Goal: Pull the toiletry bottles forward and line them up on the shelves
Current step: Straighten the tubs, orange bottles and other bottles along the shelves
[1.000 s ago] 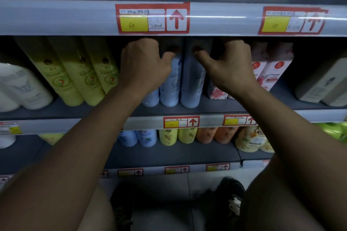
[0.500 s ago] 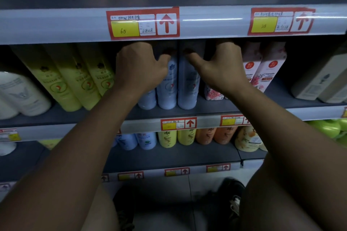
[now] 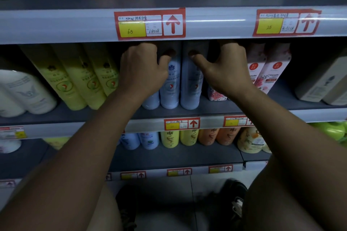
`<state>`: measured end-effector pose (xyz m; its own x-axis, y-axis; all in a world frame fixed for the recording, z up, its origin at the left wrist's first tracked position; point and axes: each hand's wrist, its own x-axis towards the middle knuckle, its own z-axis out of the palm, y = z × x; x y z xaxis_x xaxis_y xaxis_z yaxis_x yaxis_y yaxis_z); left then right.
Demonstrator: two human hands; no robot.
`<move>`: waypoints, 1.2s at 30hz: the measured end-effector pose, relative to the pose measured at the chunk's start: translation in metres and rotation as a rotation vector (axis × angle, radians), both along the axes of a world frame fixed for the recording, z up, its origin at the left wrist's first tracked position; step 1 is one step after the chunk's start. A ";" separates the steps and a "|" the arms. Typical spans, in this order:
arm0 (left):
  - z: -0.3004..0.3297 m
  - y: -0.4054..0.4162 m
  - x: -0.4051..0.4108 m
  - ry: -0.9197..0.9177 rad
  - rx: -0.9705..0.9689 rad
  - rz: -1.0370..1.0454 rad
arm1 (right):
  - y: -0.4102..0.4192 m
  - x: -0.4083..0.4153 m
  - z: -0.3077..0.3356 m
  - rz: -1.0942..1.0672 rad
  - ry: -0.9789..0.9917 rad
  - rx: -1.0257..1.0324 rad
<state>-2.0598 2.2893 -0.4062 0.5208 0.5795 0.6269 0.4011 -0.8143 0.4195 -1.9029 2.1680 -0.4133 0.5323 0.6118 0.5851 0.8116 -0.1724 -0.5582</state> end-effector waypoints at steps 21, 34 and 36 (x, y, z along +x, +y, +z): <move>-0.013 0.017 -0.029 -0.064 0.027 0.064 | -0.015 -0.001 -0.010 -0.081 -0.267 -0.046; -0.012 0.031 -0.064 -0.030 -0.025 0.112 | -0.010 -0.049 0.000 0.148 -0.621 -0.040; -0.011 0.032 -0.069 -0.008 0.055 0.125 | -0.002 -0.056 0.002 0.170 -0.637 -0.053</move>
<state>-2.1291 2.3215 -0.4172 0.4419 0.6040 0.6633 0.4976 -0.7803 0.3790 -1.9584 2.1656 -0.4108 -0.0151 0.6933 0.7204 0.9986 -0.0262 0.0462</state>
